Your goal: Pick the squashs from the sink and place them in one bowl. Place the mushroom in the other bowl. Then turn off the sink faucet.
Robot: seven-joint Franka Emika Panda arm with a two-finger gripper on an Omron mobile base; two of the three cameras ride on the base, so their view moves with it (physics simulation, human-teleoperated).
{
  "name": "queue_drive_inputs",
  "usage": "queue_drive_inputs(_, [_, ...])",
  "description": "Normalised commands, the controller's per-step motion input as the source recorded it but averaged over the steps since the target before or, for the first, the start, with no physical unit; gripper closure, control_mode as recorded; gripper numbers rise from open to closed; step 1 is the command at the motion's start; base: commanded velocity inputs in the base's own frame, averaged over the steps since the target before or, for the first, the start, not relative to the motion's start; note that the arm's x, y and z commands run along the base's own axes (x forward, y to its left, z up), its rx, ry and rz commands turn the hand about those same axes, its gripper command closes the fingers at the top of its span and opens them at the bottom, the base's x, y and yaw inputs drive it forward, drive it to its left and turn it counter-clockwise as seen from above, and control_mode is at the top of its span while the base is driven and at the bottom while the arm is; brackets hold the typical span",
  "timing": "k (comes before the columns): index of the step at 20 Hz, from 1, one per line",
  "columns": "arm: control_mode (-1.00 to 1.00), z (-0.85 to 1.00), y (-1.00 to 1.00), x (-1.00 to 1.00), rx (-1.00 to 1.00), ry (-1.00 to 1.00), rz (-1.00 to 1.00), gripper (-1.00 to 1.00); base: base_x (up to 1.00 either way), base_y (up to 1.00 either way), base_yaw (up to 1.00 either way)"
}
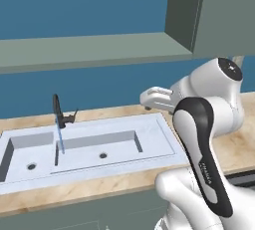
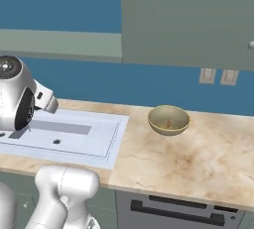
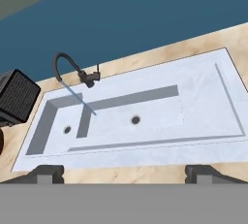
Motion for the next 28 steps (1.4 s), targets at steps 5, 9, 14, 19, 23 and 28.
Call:
queue_drive_inputs(5, [1.0,0.0,0.0,0.0,0.0,0.0,0.0,-1.0,0.78,0.33,-0.13])
queue_drive_inputs(9, [1.0,0.0,0.0,0.0,0.0,0.0,0.0,-1.0,0.56,0.51,-0.14])
queue_drive_inputs(14, [1.0,0.0,0.0,0.0,0.0,0.0,0.0,-1.0,0.29,0.74,-0.05])
queue_drive_inputs(19, [-1.0,0.0,0.0,0.0,0.0,0.0,0.0,-1.0,0.01,0.0,0.0])
queue_drive_inputs(23, [-1.0,0.0,0.0,0.0,0.0,0.0,0.0,-1.0,0.0,0.0,0.0])
queue_drive_inputs(28, [-1.0,0.0,0.0,0.0,0.01,0.0,0.01,-1.0,0.0,0.0,0.0])
